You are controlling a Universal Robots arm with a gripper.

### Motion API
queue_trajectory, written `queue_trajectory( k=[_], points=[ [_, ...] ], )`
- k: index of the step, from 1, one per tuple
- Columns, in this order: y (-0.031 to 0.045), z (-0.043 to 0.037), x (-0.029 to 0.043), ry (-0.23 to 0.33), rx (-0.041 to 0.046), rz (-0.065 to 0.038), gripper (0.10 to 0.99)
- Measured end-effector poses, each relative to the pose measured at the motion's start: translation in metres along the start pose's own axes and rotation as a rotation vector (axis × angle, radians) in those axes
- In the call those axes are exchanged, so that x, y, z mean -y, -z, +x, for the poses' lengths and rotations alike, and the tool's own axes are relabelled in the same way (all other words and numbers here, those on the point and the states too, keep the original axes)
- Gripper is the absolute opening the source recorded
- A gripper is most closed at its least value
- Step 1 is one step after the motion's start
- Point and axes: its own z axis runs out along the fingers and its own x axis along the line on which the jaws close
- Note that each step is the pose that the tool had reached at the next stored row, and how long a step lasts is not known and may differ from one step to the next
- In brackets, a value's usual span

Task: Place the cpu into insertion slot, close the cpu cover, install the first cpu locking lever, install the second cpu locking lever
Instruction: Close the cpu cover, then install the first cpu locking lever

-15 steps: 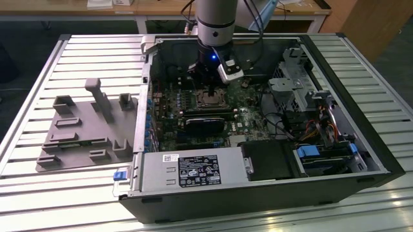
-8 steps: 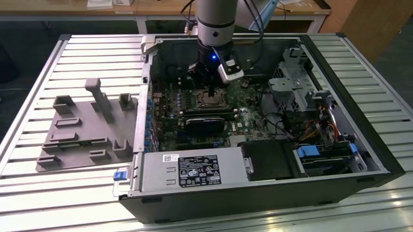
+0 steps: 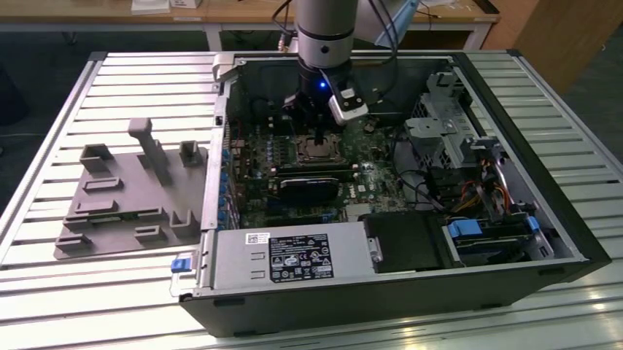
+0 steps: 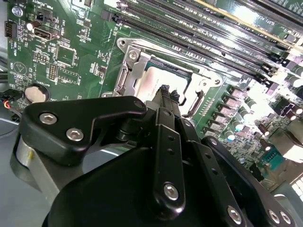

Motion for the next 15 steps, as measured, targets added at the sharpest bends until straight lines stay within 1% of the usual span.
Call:
queue_trajectory(
  k=[15],
  points=[
    [0.0004, 0.0001, 0.0, 0.0, -0.0001, -0.002, 0.102]
  ],
)
